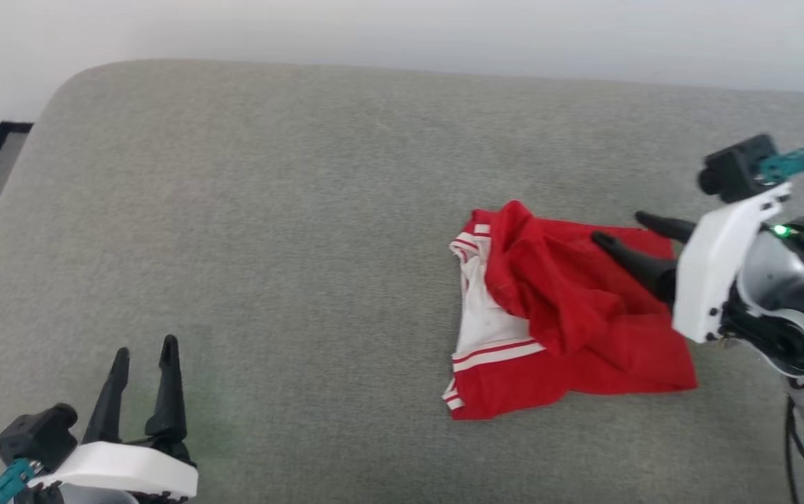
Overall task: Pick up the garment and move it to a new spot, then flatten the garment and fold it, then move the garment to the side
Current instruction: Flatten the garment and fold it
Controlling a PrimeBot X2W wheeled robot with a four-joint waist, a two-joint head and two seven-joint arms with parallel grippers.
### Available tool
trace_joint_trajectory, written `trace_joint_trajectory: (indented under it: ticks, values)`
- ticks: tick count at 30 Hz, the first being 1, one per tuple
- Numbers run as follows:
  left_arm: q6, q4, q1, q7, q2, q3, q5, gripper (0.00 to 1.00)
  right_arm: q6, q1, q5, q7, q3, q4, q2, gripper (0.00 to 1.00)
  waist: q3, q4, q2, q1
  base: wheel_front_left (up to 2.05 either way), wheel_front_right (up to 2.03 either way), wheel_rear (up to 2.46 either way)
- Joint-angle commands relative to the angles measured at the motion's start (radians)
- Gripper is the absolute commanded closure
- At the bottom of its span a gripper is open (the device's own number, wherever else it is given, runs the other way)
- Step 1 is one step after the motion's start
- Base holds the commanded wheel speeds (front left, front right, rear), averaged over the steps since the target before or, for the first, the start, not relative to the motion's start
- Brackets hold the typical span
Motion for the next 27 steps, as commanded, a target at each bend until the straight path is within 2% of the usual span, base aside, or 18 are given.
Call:
trace_joint_trajectory:
  ticks: [1,8,16,21,22,27]
  values:
    - [-0.003,-0.006,0.014,-0.005,0.005,0.01,0.008,0.0,0.0,0.025,-0.006,-0.023,-0.026,-0.024,0.0,0.0,-0.009,-0.026,-0.0001,0.0,0.0,0.0,0.0]
    - [-0.003,-0.028,0.03,-0.005,0.009,0.036,0.037,0.0,0.0,0.132,-0.066,-0.19,-0.17,-0.097,0.011,0.0,-0.022,-0.088,-0.0001,0.0,0.0,0.0,0.0]
    - [-0.003,-0.062,0.053,-0.005,0.022,0.072,0.07,0.0,0.0,0.26,-0.163,-0.47,-0.242,-0.101,0.035,0.0,-0.041,-0.158,-0.0001,0.0,0.0,0.0,0.0]
    - [-0.003,-0.084,0.069,-0.005,0.028,0.076,0.099,0.0,0.0,0.323,-0.223,-0.654,-0.233,-0.057,0.041,0.0,-0.051,-0.189,-0.0001,0.0,0.0,0.0,0.0]
    - [-0.003,-0.094,0.077,-0.005,0.029,0.077,0.109,0.0,0.0,0.338,-0.247,-0.722,-0.219,-0.033,0.036,0.0,-0.056,-0.197,-0.0001,0.0,0.0,0.0,0.0]
    - [-0.003,-0.108,0.098,-0.005,0.032,0.078,0.119,0.0,0.0,0.376,-0.261,-0.852,-0.192,0.053,0.051,0.0,-0.076,-0.209,-0.0001,0.0,0.0,0.0,0.0]
